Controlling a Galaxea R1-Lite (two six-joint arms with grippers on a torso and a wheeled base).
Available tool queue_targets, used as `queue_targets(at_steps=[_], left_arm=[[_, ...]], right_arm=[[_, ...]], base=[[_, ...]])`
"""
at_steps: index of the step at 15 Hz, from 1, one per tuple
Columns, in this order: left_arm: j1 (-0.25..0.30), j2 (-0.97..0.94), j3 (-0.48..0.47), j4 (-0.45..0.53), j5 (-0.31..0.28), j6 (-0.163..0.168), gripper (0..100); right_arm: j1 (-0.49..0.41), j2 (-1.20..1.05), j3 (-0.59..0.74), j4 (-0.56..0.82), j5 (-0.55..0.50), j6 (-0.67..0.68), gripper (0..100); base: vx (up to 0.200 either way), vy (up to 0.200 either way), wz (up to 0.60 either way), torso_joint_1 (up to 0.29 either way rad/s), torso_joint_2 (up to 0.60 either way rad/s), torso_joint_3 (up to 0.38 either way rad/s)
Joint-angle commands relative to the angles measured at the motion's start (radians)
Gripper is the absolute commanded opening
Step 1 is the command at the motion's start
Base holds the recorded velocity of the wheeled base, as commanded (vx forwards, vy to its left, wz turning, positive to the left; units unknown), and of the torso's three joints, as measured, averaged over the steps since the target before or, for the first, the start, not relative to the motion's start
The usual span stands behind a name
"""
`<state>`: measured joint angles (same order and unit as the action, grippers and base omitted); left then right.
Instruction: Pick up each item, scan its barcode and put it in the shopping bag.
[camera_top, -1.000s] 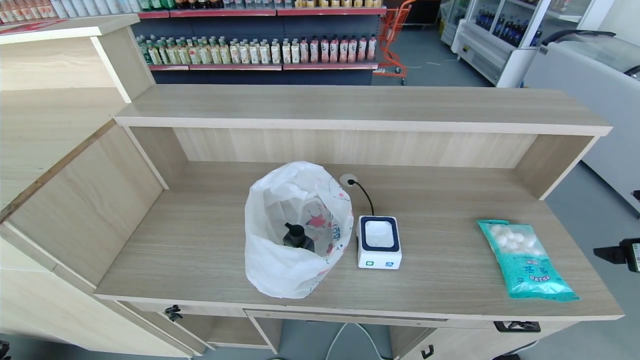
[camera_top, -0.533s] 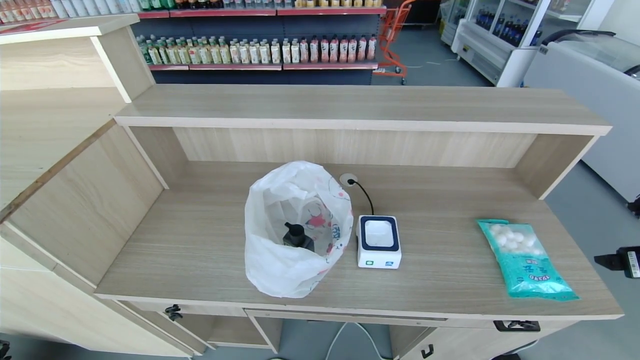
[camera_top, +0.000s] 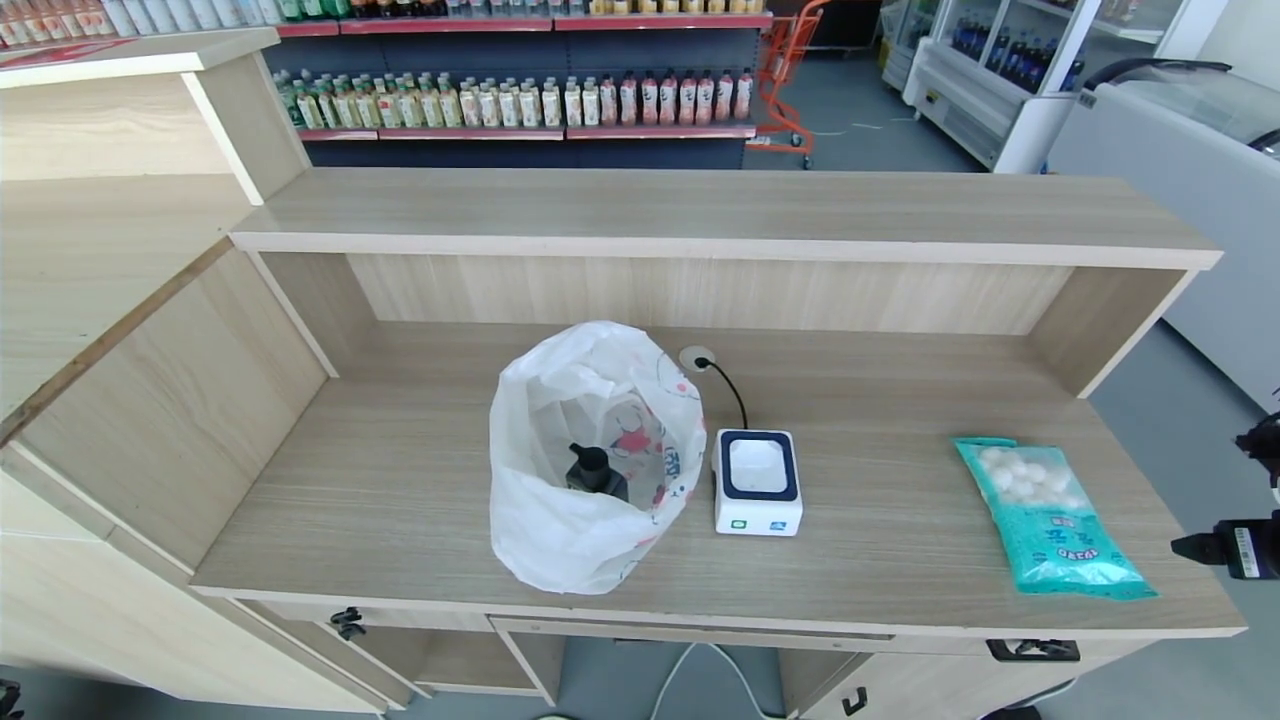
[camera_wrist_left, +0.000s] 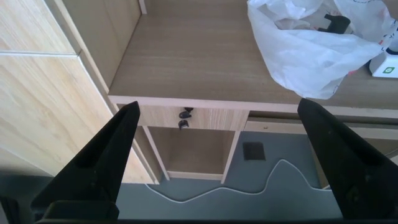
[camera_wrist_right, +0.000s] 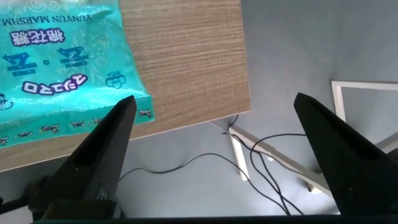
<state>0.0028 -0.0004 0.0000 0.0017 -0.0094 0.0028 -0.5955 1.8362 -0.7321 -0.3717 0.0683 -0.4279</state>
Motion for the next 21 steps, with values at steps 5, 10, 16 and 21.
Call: queue_targets(at_steps=[5,10,16,21], left_arm=[[0.000,0.000,0.000,0.000,0.000,-0.001,100],[0.000,0.000,0.000,0.000,0.000,-0.001,100],[0.000,0.000,0.000,0.000,0.000,-0.001,100],[0.000,0.000,0.000,0.000,0.000,0.000,100]], right_arm=[[0.039,0.087,-0.056,-0.019,0.191,-0.006,100],[0.092,0.166,-0.105,-0.035,0.238,-0.025,100],[0.149,0.232,-0.110,-0.036,0.363,-0.028,100],[0.194,0.295,-0.130,-0.082,0.363,-0.037,100]], base=[[0.000,0.000,0.00,0.000,0.00,0.000],[0.000,0.000,0.00,0.000,0.00,0.000],[0.000,0.000,0.00,0.000,0.00,0.000],[0.000,0.000,0.00,0.000,0.00,0.000]])
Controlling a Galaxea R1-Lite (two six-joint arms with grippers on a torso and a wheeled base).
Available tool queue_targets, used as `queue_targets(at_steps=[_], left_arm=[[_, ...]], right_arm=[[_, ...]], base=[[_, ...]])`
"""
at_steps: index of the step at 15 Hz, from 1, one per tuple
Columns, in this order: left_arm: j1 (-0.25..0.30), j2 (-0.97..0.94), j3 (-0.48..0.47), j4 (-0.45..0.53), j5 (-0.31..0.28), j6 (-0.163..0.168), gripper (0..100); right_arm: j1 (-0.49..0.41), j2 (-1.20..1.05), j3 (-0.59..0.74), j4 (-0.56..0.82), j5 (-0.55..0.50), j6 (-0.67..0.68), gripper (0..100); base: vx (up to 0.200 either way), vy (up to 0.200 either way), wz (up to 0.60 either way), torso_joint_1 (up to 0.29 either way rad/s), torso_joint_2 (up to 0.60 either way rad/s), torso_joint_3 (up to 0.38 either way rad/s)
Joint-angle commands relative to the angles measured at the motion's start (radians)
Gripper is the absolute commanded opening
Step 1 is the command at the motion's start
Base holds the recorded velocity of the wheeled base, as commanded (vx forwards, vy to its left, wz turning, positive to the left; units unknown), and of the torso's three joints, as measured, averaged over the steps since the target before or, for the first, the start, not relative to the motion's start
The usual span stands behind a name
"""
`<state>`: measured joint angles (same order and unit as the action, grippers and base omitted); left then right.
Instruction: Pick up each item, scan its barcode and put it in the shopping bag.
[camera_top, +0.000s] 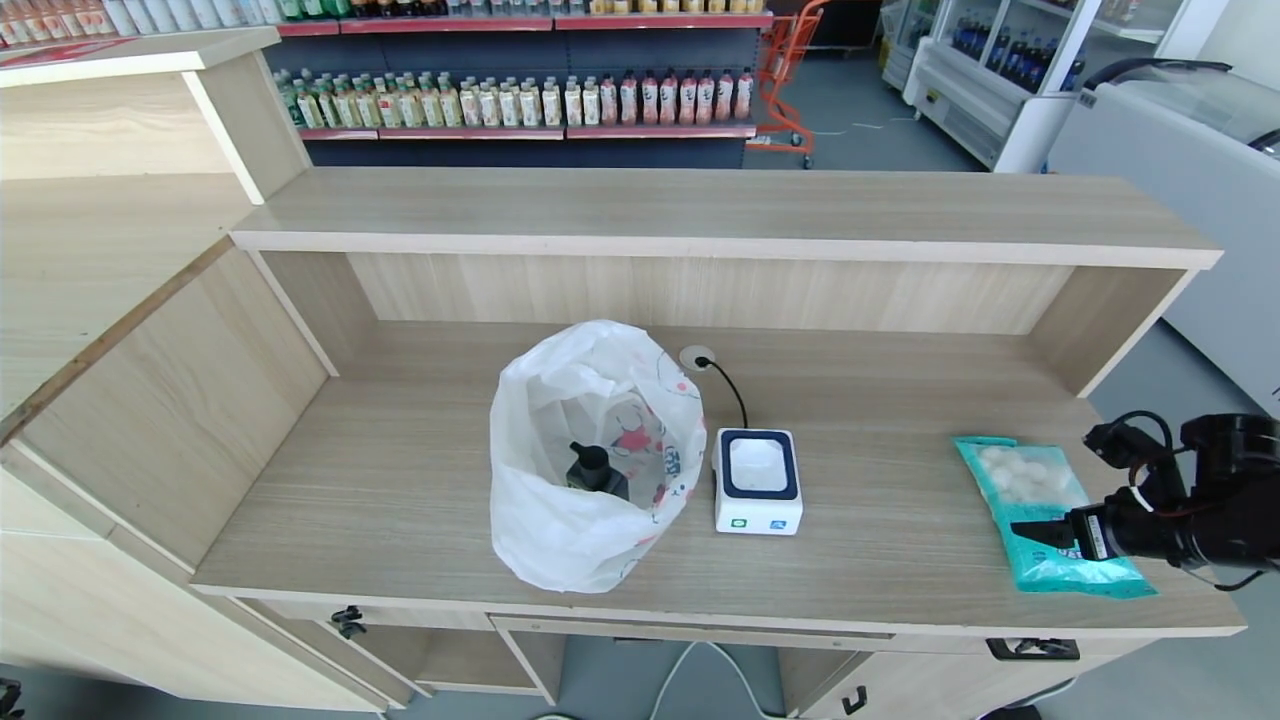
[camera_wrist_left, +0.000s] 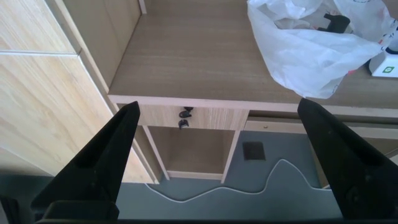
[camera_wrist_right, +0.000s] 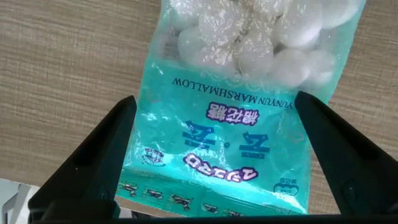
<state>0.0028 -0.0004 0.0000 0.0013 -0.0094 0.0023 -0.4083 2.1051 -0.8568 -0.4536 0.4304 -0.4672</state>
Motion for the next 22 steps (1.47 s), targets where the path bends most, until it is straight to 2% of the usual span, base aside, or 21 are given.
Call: queue_targets(at_steps=[1,8,9,11,15,19,22], left_arm=[[0.000,0.000,0.000,0.000,0.000,-0.001,100],[0.000,0.000,0.000,0.000,0.000,0.001,100],[0.000,0.000,0.000,0.000,0.000,-0.001,100],[0.000,0.000,0.000,0.000,0.000,0.001,100],[0.000,0.000,0.000,0.000,0.000,-0.001,100],[0.000,0.000,0.000,0.000,0.000,-0.001,100],[0.000,0.000,0.000,0.000,0.000,-0.001,100]], right_arm=[[0.008,0.042,-0.011,0.001,-0.001,-0.021,100],[0.003,0.069,-0.044,-0.005,-0.004,-0.094,100],[0.003,0.070,-0.044,-0.005,-0.010,-0.096,0],[0.003,0.073,-0.039,-0.004,-0.075,-0.099,0],[0.003,0.065,-0.038,-0.008,-0.082,-0.120,0],[-0.007,-0.013,-0.042,-0.082,-0.078,-0.370,0],[-0.004,-0.149,0.022,-0.151,-0.071,-0.447,0]], base=[[0.000,0.000,0.00,0.000,0.00,0.000],[0.000,0.000,0.00,0.000,0.00,0.000],[0.000,0.000,0.00,0.000,0.00,0.000],[0.000,0.000,0.00,0.000,0.00,0.000],[0.000,0.000,0.00,0.000,0.00,0.000],[0.000,0.000,0.00,0.000,0.00,0.000],[0.000,0.000,0.00,0.000,0.00,0.000]])
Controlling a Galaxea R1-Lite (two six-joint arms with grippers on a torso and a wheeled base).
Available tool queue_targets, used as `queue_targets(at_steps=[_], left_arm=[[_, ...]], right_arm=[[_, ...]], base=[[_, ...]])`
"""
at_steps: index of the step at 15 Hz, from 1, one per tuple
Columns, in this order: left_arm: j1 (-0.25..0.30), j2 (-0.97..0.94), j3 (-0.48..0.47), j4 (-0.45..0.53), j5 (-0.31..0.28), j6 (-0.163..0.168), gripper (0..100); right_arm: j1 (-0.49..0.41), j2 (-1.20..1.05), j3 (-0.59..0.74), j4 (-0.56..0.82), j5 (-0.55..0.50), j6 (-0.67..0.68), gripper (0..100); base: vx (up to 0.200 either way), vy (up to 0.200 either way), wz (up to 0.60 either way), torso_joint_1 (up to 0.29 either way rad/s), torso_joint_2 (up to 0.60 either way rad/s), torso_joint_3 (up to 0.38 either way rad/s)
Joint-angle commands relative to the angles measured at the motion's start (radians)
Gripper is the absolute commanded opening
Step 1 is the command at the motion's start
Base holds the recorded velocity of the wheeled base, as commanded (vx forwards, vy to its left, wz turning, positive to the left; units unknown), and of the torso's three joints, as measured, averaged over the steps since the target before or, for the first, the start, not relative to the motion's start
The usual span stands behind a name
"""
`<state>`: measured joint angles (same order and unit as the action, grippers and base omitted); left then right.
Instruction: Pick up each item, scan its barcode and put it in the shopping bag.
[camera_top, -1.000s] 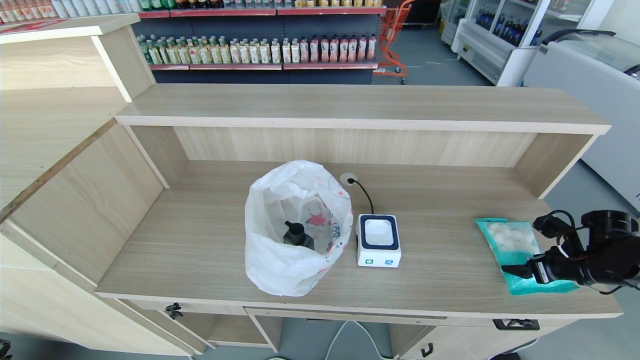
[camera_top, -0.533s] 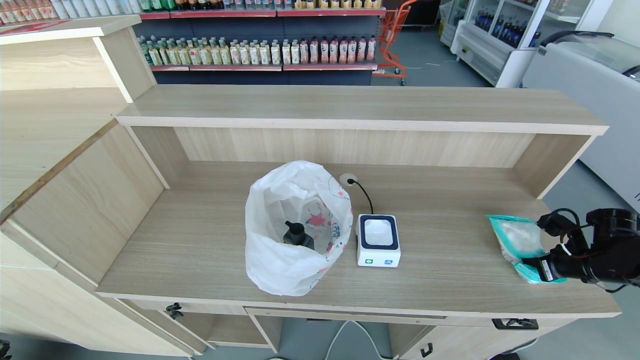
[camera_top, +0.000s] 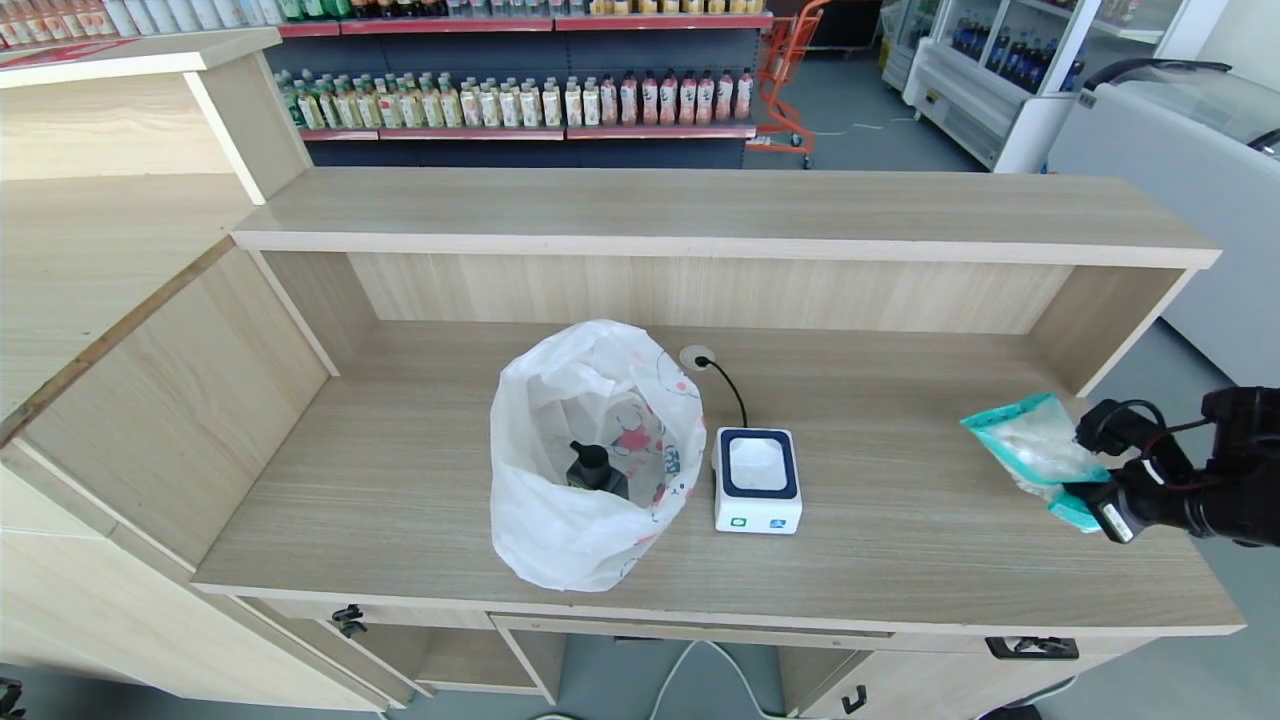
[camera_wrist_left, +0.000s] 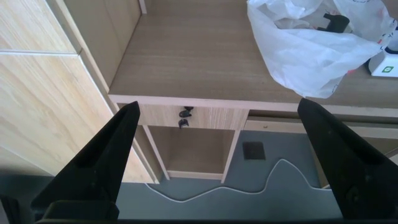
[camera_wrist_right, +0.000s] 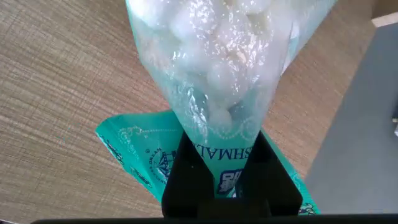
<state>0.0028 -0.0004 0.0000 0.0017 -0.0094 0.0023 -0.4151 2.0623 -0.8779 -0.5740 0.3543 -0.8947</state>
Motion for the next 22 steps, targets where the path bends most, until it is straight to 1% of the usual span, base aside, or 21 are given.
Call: queue_targets(at_steps=[1,2,3,5,6,7,8,9,11,13,14,15,16,17,19,20,22], left_arm=[[0.000,0.000,0.000,0.000,0.000,0.001,100],[0.000,0.000,0.000,0.000,0.000,0.001,100],[0.000,0.000,0.000,0.000,0.000,0.001,100],[0.000,0.000,0.000,0.000,0.000,0.001,100],[0.000,0.000,0.000,0.000,0.000,-0.001,100],[0.000,0.000,0.000,0.000,0.000,0.001,100],[0.000,0.000,0.000,0.000,0.000,-0.001,100],[0.000,0.000,0.000,0.000,0.000,-0.001,100],[0.000,0.000,0.000,0.000,0.000,0.001,100],[0.000,0.000,0.000,0.000,0.000,-0.001,100],[0.000,0.000,0.000,0.000,0.000,-0.001,100],[0.000,0.000,0.000,0.000,0.000,0.001,100],[0.000,0.000,0.000,0.000,0.000,-0.001,100],[0.000,0.000,0.000,0.000,0.000,-0.001,100],[0.000,0.000,0.000,0.000,0.000,0.001,100],[0.000,0.000,0.000,0.000,0.000,0.001,100],[0.000,0.000,0.000,0.000,0.000,0.001,100]], right_arm=[[0.006,-0.139,0.073,-0.055,0.005,-0.021,0],[0.004,-0.203,0.152,-0.159,0.005,-0.047,0],[0.002,-0.257,0.204,-0.234,0.005,-0.086,0],[0.002,-0.353,0.261,-0.340,0.005,-0.132,0],[0.004,-0.401,0.289,-0.438,0.005,-0.162,0],[0.004,-0.406,0.292,-0.448,0.005,-0.165,0],[-0.001,-0.498,0.330,-0.685,0.005,-0.194,0],[-0.004,-0.544,0.355,-0.802,0.003,-0.213,0],[-0.024,-0.608,0.395,-0.992,0.008,-0.316,0],[-0.022,-0.662,0.392,-0.983,0.123,-0.492,0],[-0.022,-0.686,0.393,-0.981,0.177,-0.550,0],[-0.017,-0.719,0.395,-0.980,0.256,-0.590,0],[-0.010,-0.737,0.392,-0.980,0.293,-0.606,0],[0.019,-0.798,0.392,-0.981,0.348,-0.649,0],[0.061,-0.860,0.385,-0.981,0.404,-0.762,0],[0.127,-0.893,0.385,-0.981,0.451,-0.869,0],[0.245,-0.932,0.381,-0.981,0.558,-1.024,0]], base=[[0.000,0.000,0.00,0.000,0.00,0.000],[0.000,0.000,0.00,0.000,0.00,0.000],[0.000,0.000,0.00,0.000,0.00,0.000],[0.000,0.000,0.00,0.000,0.00,0.000],[0.000,0.000,0.00,0.000,0.00,0.000],[0.000,0.000,0.00,0.000,0.00,0.000],[0.000,0.000,0.00,0.000,0.00,0.000],[0.000,0.000,0.00,0.000,0.00,0.000],[0.000,0.000,0.00,0.000,0.00,0.000],[0.000,0.000,0.00,0.000,0.00,0.000],[0.000,0.000,0.00,0.000,0.00,0.000],[0.000,0.000,0.00,0.000,0.00,0.000],[0.000,0.000,0.00,0.000,0.00,0.000],[0.000,0.000,0.00,0.000,0.00,0.000],[0.000,0.000,0.00,0.000,0.00,0.000],[0.000,0.000,0.00,0.000,0.00,0.000],[0.000,0.000,0.00,0.000,0.00,0.000]])
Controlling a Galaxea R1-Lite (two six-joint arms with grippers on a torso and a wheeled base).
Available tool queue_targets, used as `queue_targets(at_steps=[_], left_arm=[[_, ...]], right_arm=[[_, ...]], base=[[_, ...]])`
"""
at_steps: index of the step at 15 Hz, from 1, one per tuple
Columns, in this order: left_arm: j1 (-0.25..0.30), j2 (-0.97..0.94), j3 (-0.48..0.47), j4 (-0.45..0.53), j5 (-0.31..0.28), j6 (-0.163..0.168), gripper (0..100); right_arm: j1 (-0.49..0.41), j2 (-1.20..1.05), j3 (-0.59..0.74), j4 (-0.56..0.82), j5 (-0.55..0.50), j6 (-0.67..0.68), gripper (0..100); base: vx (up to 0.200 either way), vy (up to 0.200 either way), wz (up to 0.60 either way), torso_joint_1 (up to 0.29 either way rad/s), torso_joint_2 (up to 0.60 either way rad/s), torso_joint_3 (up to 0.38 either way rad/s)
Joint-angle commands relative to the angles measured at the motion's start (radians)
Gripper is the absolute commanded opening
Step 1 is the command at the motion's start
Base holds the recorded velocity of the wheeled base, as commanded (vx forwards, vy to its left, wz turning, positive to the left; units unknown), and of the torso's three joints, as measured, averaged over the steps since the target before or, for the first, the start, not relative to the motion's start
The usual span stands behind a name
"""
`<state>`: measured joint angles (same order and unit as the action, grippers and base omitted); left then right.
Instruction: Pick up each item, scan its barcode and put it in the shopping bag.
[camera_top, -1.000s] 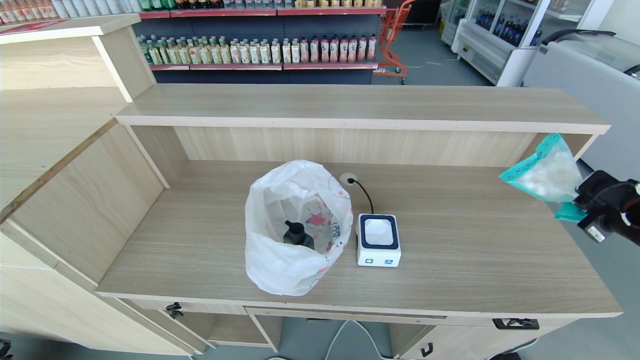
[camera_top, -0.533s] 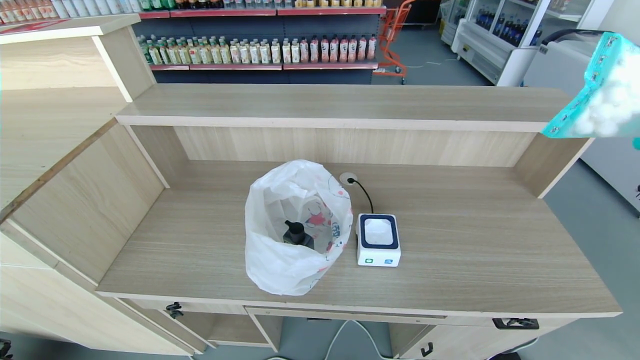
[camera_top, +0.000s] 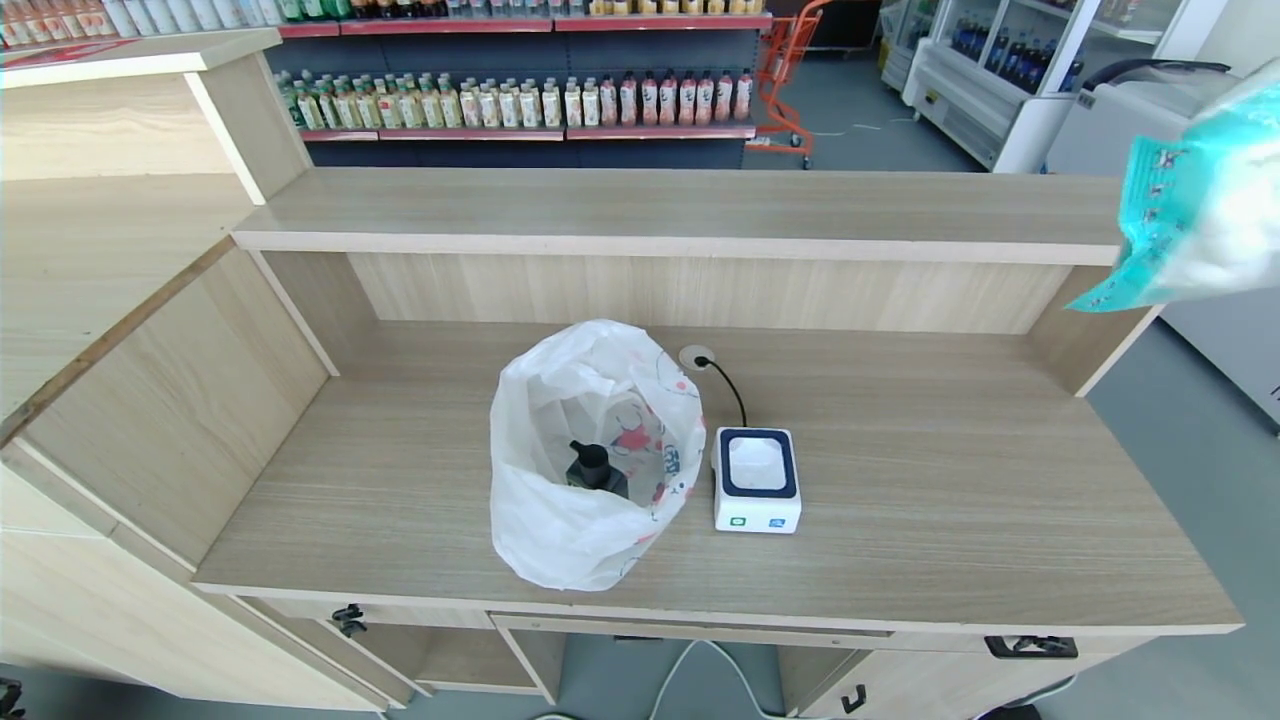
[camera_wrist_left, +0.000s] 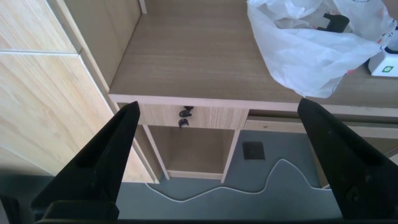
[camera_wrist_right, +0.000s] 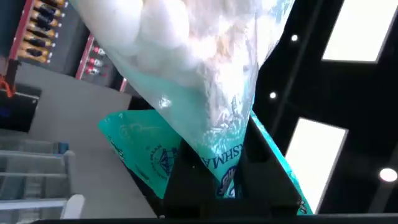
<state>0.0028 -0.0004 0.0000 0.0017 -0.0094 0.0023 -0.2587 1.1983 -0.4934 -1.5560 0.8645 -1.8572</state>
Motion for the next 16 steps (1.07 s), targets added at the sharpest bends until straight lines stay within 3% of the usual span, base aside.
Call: queue_targets(at_steps=[1,3,6,12,16], left_arm=[[0.000,0.000,0.000,0.000,0.000,0.001,100],[0.000,0.000,0.000,0.000,0.000,-0.001,100],[0.000,0.000,0.000,0.000,0.000,-0.001,100],[0.000,0.000,0.000,0.000,0.000,0.001,100],[0.000,0.000,0.000,0.000,0.000,0.001,100]], right_arm=[[0.165,-0.077,-0.014,0.001,0.102,-0.143,0],[0.286,-0.088,-0.019,0.002,0.162,-0.336,0],[0.349,-0.092,-0.010,0.002,0.188,-0.516,0],[0.559,-0.023,-0.004,0.002,0.105,-0.585,0],[0.598,-0.005,0.019,0.010,0.105,-0.688,0]], base=[[0.000,0.000,0.00,0.000,0.00,0.000],[0.000,0.000,0.00,0.000,0.00,0.000],[0.000,0.000,0.00,0.000,0.00,0.000],[0.000,0.000,0.00,0.000,0.00,0.000],[0.000,0.000,0.00,0.000,0.00,0.000]])
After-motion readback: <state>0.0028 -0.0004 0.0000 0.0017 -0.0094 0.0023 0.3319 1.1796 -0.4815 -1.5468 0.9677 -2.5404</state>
